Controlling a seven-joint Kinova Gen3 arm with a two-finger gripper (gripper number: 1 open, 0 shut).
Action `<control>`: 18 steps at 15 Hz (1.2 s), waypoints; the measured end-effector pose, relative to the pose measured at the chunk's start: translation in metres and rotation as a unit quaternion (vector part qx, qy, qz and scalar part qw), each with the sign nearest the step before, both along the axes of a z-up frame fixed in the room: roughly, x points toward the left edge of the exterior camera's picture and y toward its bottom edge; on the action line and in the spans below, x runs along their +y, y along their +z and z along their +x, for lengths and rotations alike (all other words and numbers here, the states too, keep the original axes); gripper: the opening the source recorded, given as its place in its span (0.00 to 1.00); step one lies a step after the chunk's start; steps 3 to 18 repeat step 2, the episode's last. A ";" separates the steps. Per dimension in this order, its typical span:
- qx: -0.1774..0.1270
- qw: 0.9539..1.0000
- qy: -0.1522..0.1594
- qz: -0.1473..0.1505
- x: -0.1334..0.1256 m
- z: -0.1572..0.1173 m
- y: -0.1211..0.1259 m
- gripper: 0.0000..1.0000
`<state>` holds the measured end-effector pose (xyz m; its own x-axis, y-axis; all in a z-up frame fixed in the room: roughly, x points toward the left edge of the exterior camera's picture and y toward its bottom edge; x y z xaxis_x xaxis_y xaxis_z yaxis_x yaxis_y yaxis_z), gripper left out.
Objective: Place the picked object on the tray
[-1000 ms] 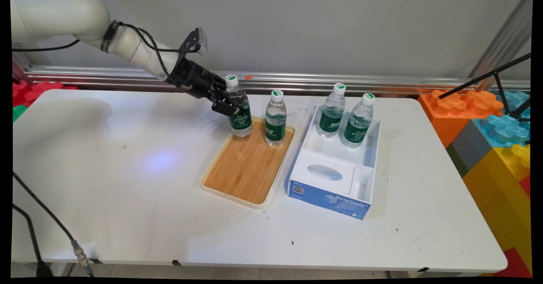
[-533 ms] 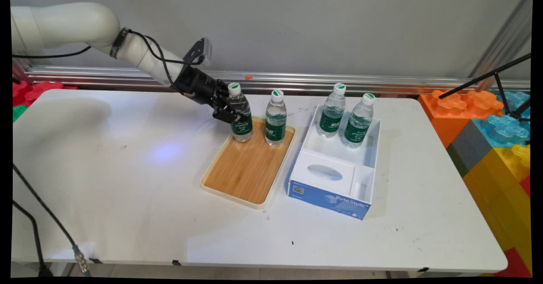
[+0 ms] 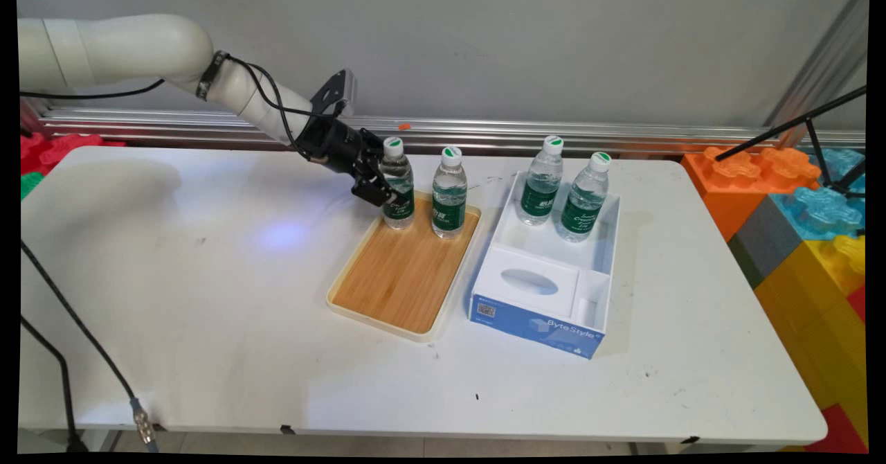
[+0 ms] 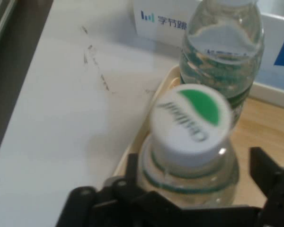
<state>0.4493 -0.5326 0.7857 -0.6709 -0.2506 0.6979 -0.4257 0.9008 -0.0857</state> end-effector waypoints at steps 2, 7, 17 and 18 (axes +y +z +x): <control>-0.004 1.000 -0.005 -0.001 0.001 -0.001 -0.001 1.00; -0.004 1.000 -0.005 -0.001 0.001 -0.001 -0.001 1.00; -0.004 1.000 -0.005 -0.001 0.001 -0.001 -0.001 1.00; -0.004 1.000 -0.005 -0.001 0.001 -0.001 -0.001 1.00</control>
